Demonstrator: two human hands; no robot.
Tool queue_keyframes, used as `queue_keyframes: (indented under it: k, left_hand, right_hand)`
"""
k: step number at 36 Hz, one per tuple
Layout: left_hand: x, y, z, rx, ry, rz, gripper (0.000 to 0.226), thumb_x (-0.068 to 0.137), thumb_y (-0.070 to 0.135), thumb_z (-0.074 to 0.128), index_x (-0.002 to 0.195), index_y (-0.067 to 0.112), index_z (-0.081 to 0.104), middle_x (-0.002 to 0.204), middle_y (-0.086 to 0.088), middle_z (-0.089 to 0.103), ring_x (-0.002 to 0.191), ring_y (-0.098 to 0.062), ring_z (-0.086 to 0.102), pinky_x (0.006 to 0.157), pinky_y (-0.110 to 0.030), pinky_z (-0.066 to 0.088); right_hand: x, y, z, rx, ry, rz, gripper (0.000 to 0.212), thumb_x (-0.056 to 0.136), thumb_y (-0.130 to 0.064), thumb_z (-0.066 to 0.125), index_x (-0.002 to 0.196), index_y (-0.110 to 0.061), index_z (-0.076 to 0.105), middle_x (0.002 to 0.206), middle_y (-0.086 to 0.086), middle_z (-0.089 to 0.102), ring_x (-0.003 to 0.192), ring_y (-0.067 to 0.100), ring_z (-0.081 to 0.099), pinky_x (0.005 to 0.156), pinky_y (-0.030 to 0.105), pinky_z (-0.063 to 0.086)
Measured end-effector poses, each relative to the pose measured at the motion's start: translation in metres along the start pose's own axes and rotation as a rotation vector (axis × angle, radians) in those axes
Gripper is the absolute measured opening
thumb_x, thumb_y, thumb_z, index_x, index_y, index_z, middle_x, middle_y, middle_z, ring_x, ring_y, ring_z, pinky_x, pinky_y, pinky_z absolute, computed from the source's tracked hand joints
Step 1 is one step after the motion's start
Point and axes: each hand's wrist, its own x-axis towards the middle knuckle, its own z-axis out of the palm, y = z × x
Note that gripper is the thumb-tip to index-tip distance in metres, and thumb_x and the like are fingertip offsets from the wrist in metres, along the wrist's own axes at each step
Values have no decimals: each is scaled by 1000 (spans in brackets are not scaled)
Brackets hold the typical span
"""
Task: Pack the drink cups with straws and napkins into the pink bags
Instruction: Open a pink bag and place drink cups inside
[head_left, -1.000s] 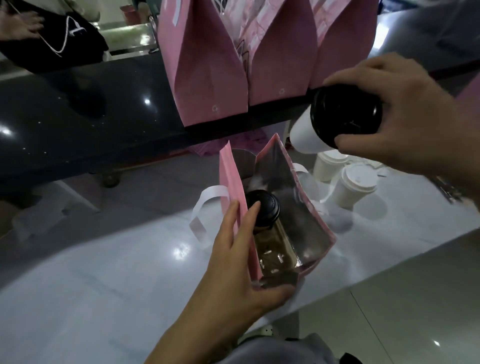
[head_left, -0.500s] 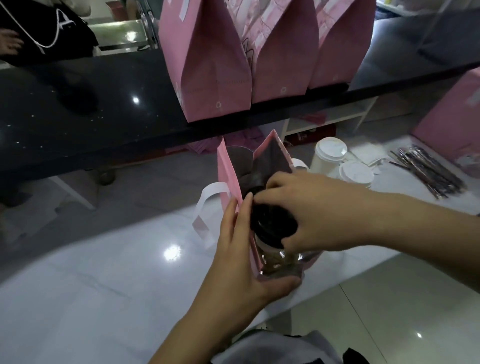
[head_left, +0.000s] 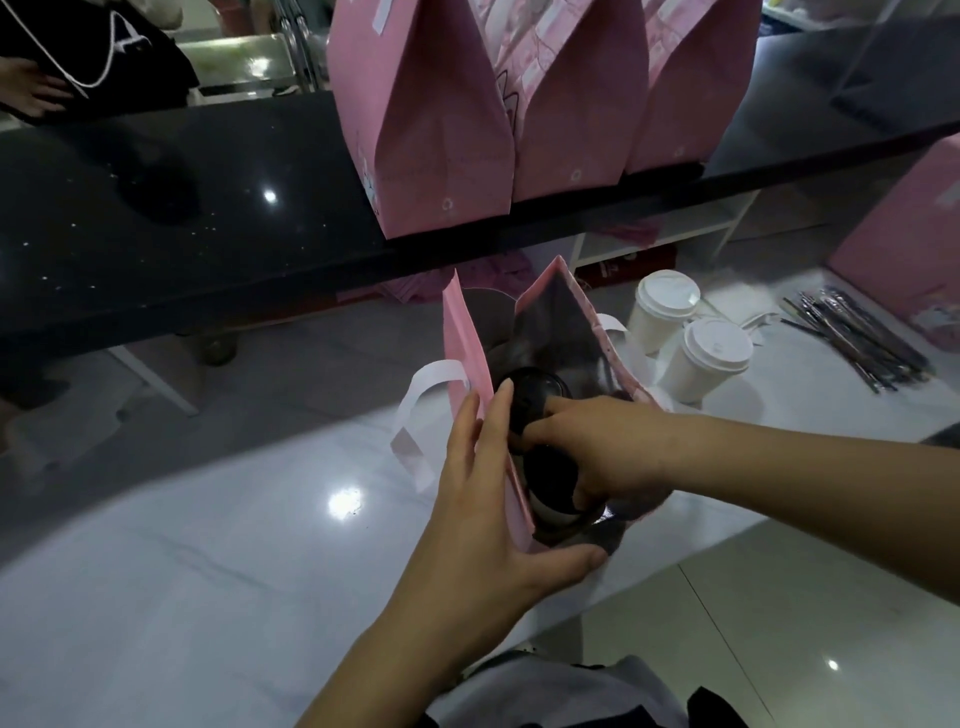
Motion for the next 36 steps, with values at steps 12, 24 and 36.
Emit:
queue_keyframes:
  k: [12,24,36]
  left_hand:
    - [1,1,-1,13,-3,3,125,63,54,84,142,71,-11,156,42,-18,147,13,1,83,16,15]
    - [0,1,4,33,-1,17,124,68,53,84,143,68,-13,156,41,-19,149,9,-3,102,-6,12]
    - [2,3,1,58,23,4,122,70,53,84,133,76,-19,156,40,-17,150,3,3,111,-20,23]
  right_hand:
    - [-2,5,6,9,-9,10,65,70,-21,82,129,-29,55,122,0,53,105,26,60,84,38,53]
    - [7,-3,27,-75,2,-30,61,80,-15,70,138,-26,53,119,4,52,101,28,57,87,36,51]
    - [4,-3,24,-90,-33,-6,68,77,-21,74,140,-25,49,120,4,50,102,27,55,89,41,52]
